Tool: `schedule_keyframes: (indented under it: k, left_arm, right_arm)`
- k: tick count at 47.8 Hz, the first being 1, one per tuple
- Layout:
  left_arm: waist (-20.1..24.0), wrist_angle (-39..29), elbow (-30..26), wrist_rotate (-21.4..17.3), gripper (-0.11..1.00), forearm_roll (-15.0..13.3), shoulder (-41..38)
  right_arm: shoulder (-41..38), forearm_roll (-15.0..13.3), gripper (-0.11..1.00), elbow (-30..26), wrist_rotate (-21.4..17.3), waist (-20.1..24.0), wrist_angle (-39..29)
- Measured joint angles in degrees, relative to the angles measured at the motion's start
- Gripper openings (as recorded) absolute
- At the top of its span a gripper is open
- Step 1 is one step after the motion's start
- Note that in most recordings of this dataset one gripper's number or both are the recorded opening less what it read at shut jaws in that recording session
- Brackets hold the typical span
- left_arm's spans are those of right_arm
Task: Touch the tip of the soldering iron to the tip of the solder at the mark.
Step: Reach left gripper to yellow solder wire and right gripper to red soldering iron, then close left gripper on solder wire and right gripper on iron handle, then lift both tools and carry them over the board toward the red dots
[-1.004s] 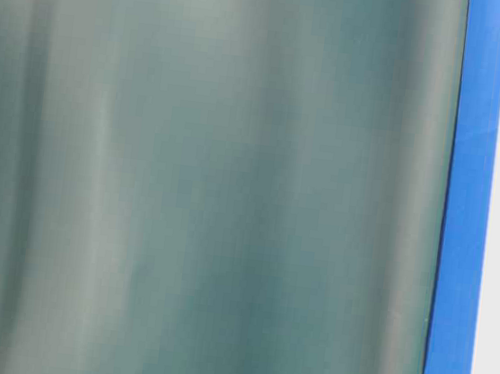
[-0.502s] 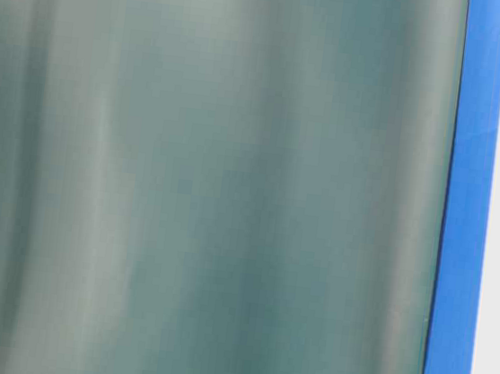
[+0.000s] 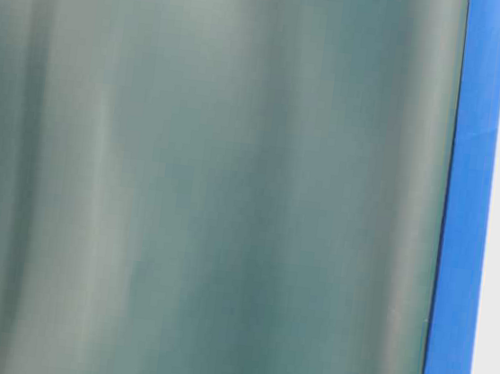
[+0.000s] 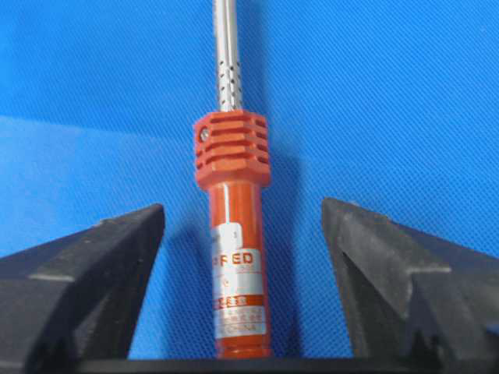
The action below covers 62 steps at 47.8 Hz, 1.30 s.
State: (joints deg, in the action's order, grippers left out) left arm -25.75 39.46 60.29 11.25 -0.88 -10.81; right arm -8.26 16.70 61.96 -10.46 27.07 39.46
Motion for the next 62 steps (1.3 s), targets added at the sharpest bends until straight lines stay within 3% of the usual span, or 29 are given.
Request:
schedule_keyframes:
  k: [6, 10, 28, 34, 45, 53, 62]
  left_arm:
    - [0.70, -3.16, -0.97, 0.18, 0.07, -0.09, -0.09]
    - [0.88, -5.10, -1.67, 0.00, 0.02, -0.09, -0.09]
    - [0.88, -8.96, -3.08, 0.97, 0.02, -0.09, 1.32]
    - [0.79, -14.41, -3.52, 1.05, 0.02, -0.09, 5.62]
    - [0.79, -33.84, -7.47, 2.64, 0.02, -0.09, 15.56]
    - [0.79, -47.90, -11.60, 3.69, 0.02, 0.26, 20.92]
    - [1.32, -57.13, -14.50, 3.78, 0.02, 0.26, 22.32]
  right_arm:
    - [-0.09, 0.09, 0.20, 0.00, 1.32, 0.00, 0.35]
    - [-0.09, 0.09, 0.06, 0.09, 2.11, 0.09, 0.35]
    - [-0.09, 0.09, 0.06, -0.18, 2.55, 0.00, 0.26]
    - [0.88, 0.09, 0.06, -0.97, 2.55, 0.00, -2.37]
    - [8.70, 0.09, 0.06, -3.78, 2.55, -1.93, -17.67]
    - [15.03, 0.09, 0.06, -7.38, 2.72, -4.66, -32.70]
    - [18.81, -0.18, 0.06, -11.25, 2.72, -7.82, -45.70]
